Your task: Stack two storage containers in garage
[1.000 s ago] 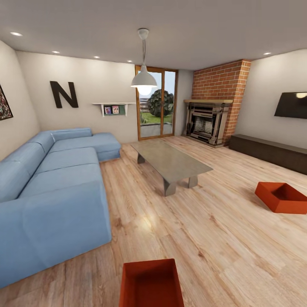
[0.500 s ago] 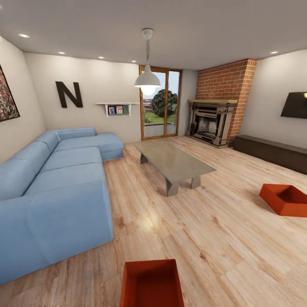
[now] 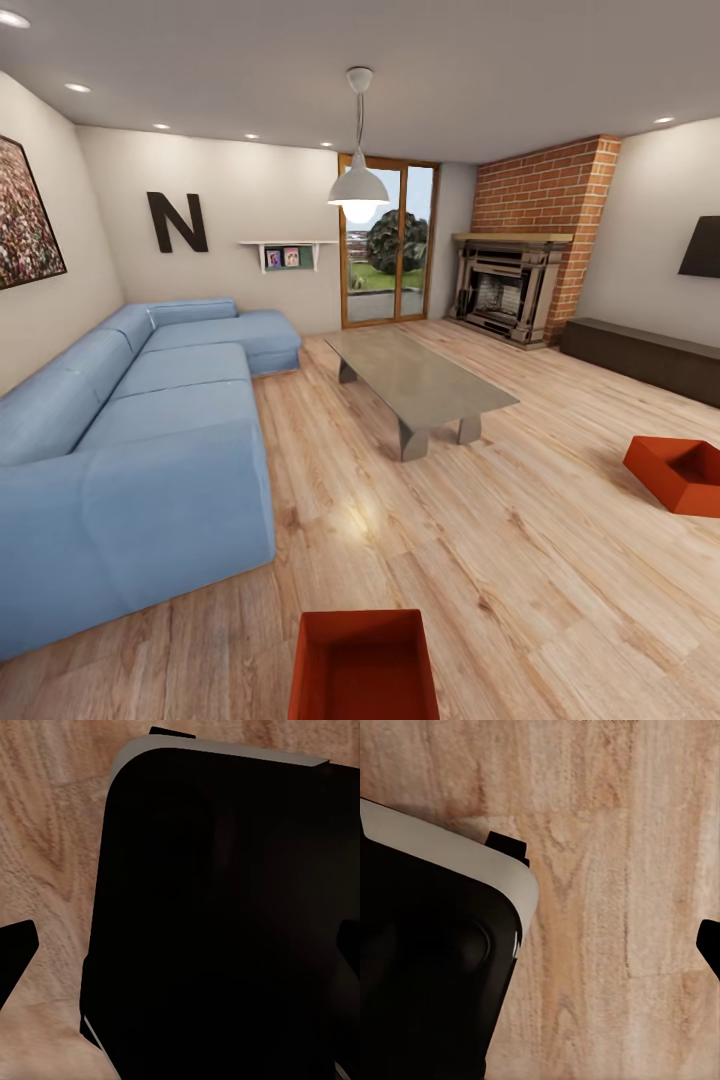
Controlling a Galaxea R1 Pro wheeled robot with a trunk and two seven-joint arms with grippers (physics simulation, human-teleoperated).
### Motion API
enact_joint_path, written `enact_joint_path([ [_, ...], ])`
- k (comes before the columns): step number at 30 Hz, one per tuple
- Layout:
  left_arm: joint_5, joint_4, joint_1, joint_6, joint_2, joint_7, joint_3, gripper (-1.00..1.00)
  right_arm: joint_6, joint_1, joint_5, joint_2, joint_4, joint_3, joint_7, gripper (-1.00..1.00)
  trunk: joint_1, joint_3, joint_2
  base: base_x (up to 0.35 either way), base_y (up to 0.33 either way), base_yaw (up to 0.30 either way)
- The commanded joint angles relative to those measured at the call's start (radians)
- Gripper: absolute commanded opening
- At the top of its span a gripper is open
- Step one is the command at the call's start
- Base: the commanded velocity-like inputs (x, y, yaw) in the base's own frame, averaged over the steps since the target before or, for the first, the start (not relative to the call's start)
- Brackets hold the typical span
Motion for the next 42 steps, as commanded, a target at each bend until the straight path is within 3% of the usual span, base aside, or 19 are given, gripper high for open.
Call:
enact_joint_path([
  [1, 0.006, 0.000, 0.000, -0.002, 0.000, 0.001, 0.002, 1.00, -0.005, -0.001, -0.003, 0.001, 0.003, 0.007, -0.002, 1.00, 0.000, -0.001, -0.001, 0.000, 0.000, 0.000],
  [21, 0.006, 0.000, 0.000, -0.002, 0.000, 0.002, 0.002, 1.00, 0.004, -0.001, -0.004, 0.010, 0.003, 0.007, -0.003, 1.00, 0.000, -0.002, -0.001, 0.000, -0.034, 0.000],
  [31, -0.002, 0.001, 0.000, -0.002, 0.001, 0.000, -0.002, 1.00, 0.004, -0.001, -0.005, 0.011, 0.002, 0.010, -0.003, 1.00, 0.000, -0.015, -0.001, 0.000, 0.000, 0.000],
  [36, -0.006, 0.000, 0.000, -0.002, 0.023, -0.001, -0.005, 1.00, 0.006, -0.001, -0.003, 0.011, 0.002, 0.010, -0.003, 1.00, 0.000, -0.023, -0.001, 0.000, 0.000, 0.000],
  [42, -0.003, 0.000, 0.000, -0.002, 0.022, -0.001, -0.005, 1.00, 0.008, -0.001, -0.003, 0.008, 0.004, 0.009, 0.008, 1.00, 0.000, -0.033, -0.001, 0.000, 0.000, 0.000],
])
